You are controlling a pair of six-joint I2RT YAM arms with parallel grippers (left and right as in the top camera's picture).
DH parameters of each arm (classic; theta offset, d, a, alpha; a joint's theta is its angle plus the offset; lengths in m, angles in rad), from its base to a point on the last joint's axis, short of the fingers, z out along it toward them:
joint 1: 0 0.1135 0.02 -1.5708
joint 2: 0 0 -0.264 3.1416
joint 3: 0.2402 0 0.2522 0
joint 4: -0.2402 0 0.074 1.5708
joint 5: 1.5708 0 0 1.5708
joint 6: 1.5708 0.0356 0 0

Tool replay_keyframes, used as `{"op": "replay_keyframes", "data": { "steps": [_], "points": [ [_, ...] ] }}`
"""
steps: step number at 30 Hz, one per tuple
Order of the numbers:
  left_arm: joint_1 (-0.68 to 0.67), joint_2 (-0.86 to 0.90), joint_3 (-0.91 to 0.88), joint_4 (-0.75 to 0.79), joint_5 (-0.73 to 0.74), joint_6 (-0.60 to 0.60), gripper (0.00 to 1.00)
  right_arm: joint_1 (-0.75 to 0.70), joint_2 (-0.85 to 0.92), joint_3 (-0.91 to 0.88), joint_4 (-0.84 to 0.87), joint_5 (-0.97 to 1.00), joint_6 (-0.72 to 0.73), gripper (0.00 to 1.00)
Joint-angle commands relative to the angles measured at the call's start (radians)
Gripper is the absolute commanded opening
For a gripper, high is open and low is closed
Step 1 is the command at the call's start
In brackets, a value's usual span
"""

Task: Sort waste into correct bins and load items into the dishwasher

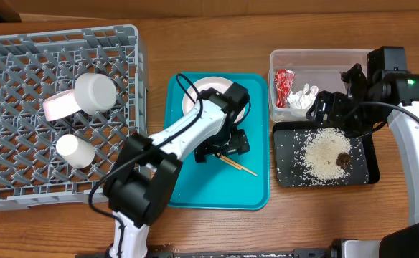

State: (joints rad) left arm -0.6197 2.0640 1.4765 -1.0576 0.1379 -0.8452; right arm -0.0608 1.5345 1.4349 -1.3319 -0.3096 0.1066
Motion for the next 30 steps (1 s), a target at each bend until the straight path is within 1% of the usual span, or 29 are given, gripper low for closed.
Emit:
{"op": "replay_keyframes", "data": {
  "steps": [1,3,5,6,8,9,10,11,14,19,23,26,30],
  "points": [
    [0.008,0.051,-0.005,-0.01,-0.022,-0.034,1.0,0.001,-0.028,0.027,0.001,0.003,-0.006,0.94],
    [0.013,0.06,-0.013,-0.022,-0.014,-0.035,0.91,0.001,-0.028,0.027,0.001,0.003,-0.006,0.94],
    [0.013,0.061,-0.025,-0.024,-0.015,-0.042,0.76,0.001,-0.028,0.027,0.001,0.003,-0.006,0.94],
    [0.016,0.061,-0.03,-0.025,-0.018,-0.042,0.63,0.001,-0.028,0.027,0.001,0.003,-0.006,0.94],
    [0.024,0.061,-0.031,-0.035,-0.023,-0.042,0.48,0.001,-0.028,0.027,0.001,0.003,-0.006,0.94],
    [0.03,0.061,-0.031,-0.042,-0.023,-0.042,0.33,0.001,-0.028,0.027,0.001,0.003,-0.006,0.94],
    [0.035,0.061,-0.031,-0.048,-0.022,-0.042,0.24,0.001,-0.028,0.027,0.002,0.003,-0.006,0.94],
    [0.042,0.061,-0.031,-0.057,-0.023,-0.042,0.18,0.001,-0.028,0.027,0.002,0.003,-0.006,0.95],
    [0.062,0.061,-0.03,-0.069,-0.022,-0.043,0.04,0.001,-0.028,0.027,0.001,0.003,-0.006,0.95],
    [0.109,0.06,-0.03,-0.098,-0.026,-0.037,0.04,0.001,-0.028,0.027,0.001,0.003,-0.006,0.94],
    [0.144,0.038,-0.027,-0.103,-0.043,0.026,0.04,0.001,-0.028,0.027,-0.003,0.003,-0.006,0.95],
    [0.164,-0.028,-0.027,-0.102,-0.091,0.069,0.04,0.001,-0.028,0.027,-0.002,0.003,-0.006,0.94],
    [0.188,-0.187,-0.027,-0.101,-0.166,0.091,0.04,0.001,-0.028,0.027,-0.002,0.003,-0.006,0.94]
  ]
}}
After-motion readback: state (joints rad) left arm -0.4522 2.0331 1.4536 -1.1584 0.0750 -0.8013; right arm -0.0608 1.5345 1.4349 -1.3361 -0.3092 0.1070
